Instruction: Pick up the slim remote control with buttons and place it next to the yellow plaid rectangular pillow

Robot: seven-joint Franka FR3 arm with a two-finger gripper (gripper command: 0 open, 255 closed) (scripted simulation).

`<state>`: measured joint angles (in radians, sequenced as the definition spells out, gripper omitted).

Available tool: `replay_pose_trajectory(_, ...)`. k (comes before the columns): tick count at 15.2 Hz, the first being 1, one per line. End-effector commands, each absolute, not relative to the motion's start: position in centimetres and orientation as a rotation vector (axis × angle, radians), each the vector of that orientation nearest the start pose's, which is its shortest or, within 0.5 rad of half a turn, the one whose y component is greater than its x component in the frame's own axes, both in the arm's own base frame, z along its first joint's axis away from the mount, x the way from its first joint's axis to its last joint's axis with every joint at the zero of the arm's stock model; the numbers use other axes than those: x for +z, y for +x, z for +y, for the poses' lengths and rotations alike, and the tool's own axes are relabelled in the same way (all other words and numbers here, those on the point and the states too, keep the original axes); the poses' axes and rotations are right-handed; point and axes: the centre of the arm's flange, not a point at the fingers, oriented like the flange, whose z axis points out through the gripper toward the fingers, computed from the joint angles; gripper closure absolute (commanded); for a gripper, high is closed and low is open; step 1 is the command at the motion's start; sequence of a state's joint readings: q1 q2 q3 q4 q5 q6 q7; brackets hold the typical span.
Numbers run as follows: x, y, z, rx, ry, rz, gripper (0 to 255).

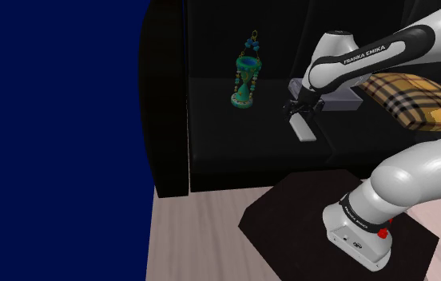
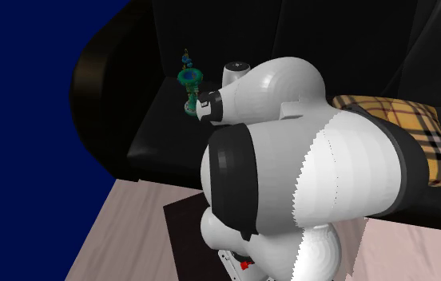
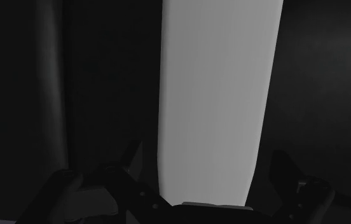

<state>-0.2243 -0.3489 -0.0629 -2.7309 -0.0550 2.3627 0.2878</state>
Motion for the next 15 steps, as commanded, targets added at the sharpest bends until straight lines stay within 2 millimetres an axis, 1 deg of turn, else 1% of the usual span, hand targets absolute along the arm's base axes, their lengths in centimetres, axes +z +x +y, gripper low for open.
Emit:
replay_pose_trajectory(1, 32.7, 36.4, -10.7, 0.03, -3.047, 0.829, 0)
replay_pose_trajectory(3, 32.7, 36.4, -10.7, 0.031, -3.047, 0.829, 0)
replay_pose_trajectory(4, 32.7, 36.4, -10.7, 0.031, -3.047, 0.829, 255)
replay_pose_trajectory(13, 32.7, 36.4, -10.7, 0.03, -3.047, 0.829, 255)
replay_pose_trajectory(15, 33.8, 36.4, -10.7, 0.03, -3.047, 0.829, 255)
